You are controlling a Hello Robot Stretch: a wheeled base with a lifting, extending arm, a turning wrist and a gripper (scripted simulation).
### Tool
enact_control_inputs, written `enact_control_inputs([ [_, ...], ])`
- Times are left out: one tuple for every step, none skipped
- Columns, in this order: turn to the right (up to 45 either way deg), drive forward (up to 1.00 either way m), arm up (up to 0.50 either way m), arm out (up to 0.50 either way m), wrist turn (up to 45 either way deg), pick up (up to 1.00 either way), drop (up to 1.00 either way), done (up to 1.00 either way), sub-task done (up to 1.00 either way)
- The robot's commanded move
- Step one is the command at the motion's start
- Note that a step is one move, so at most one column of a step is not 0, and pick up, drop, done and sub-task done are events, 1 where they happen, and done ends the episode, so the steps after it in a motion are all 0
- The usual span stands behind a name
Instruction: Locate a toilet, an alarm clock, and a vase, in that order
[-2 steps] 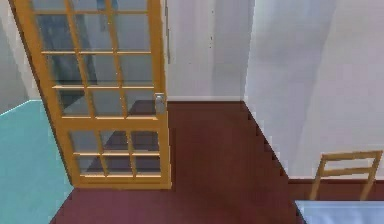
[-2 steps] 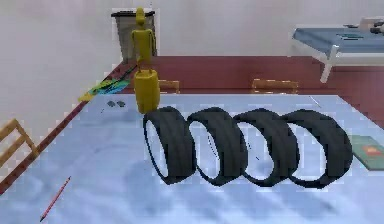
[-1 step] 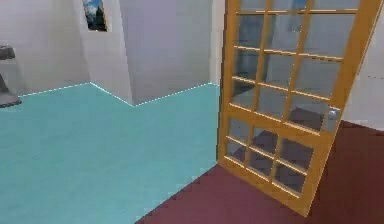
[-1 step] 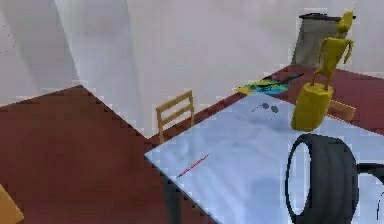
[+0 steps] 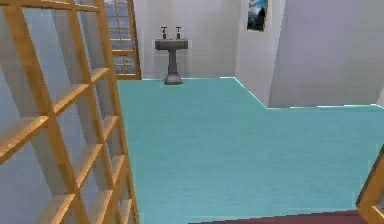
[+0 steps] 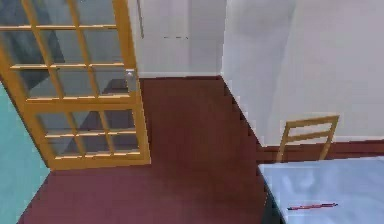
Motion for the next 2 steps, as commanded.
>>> enact_control_inputs([
  [0.0,1.00,0.00,0.00,0.0,0.00,0.00,0.00,0.00],
  [0.0,0.25,0.00,0.00,0.0,0.00,0.00,0.00,0.00],
])
